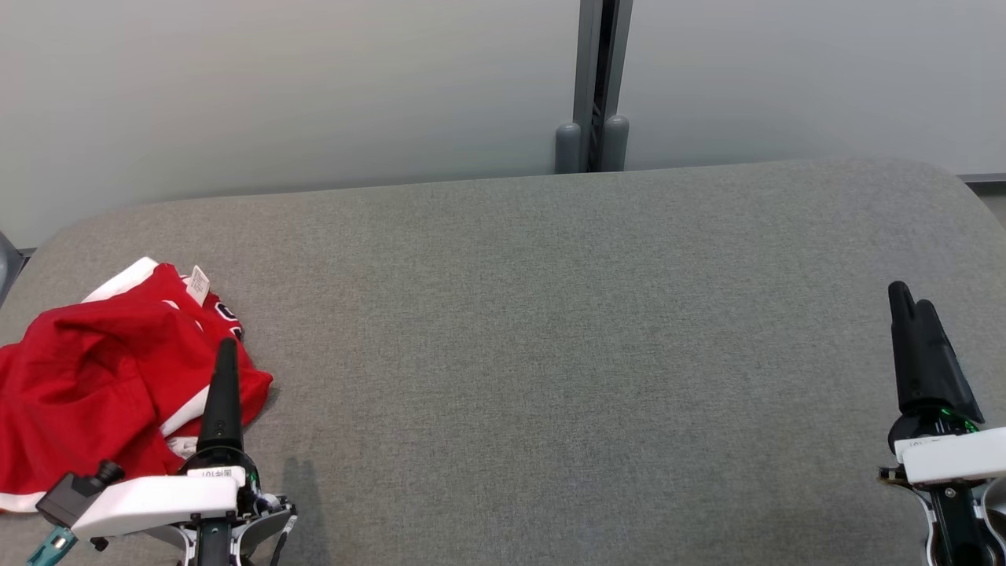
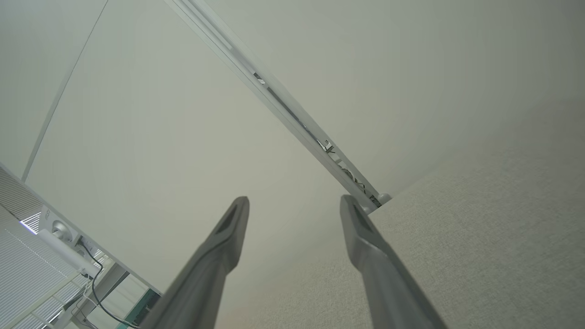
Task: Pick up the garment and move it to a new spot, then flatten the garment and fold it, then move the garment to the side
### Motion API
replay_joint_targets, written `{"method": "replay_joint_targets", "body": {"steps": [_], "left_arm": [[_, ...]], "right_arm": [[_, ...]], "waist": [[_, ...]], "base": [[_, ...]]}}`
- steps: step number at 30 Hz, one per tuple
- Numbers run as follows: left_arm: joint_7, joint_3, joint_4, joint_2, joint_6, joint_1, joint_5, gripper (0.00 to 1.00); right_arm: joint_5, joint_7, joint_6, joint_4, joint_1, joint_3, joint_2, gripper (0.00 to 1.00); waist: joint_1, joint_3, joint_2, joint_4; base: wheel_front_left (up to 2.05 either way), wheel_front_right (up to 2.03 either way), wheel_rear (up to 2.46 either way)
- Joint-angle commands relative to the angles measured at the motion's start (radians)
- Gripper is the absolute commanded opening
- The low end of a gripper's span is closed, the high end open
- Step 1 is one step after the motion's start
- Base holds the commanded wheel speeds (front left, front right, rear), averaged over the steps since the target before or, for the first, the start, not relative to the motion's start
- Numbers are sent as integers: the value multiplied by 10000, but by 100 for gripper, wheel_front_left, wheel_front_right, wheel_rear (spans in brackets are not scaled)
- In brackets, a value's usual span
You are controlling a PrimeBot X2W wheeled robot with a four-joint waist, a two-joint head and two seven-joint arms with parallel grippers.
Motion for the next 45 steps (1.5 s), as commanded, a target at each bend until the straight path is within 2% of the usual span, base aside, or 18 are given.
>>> {"method": "replay_joint_targets", "body": {"steps": [1,10,13,21,28,35,38,45], "left_arm": [[-91,132,-259,48,-9,-167,243,100],[-338,515,-1064,56,-11,-172,1725,100],[-393,397,-1209,56,-11,-115,2166,100],[-597,-16,-1778,66,76,44,4248,100],[-758,-523,-2389,69,850,125,6194,100],[-906,-1233,-2433,75,1473,314,7826,100],[-978,-1409,-2277,81,1811,347,8269,100],[-1119,-1848,-2200,82,2296,233,9607,100]], "right_arm": [[-466,-145,3,-289,-330,123,-181,100],[-2237,-450,3,-774,-609,607,-259,100],[-2517,-516,3,-888,-638,598,-158,100],[-3727,-768,3,-1095,-677,914,-166,100],[-4717,-974,3,-1043,-545,1172,-219,100],[-5621,-1168,4,-764,-446,998,-63,100],[-6056,-1248,4,-630,-419,1009,14,100],[-6877,-1429,4,-439,-390,1108,183,100]], "waist": [[0,7,0,11],[0,39,0,24],[0,47,0,15],[0,102,0,-13],[0,134,0,-27],[0,129,0,-38],[0,139,0,-48],[0,216,0,-33]], "base": [[0,0,0],[0,0,0],[0,0,0],[0,0,0],[0,0,0],[0,0,0],[0,0,0],[0,0,0]]}}
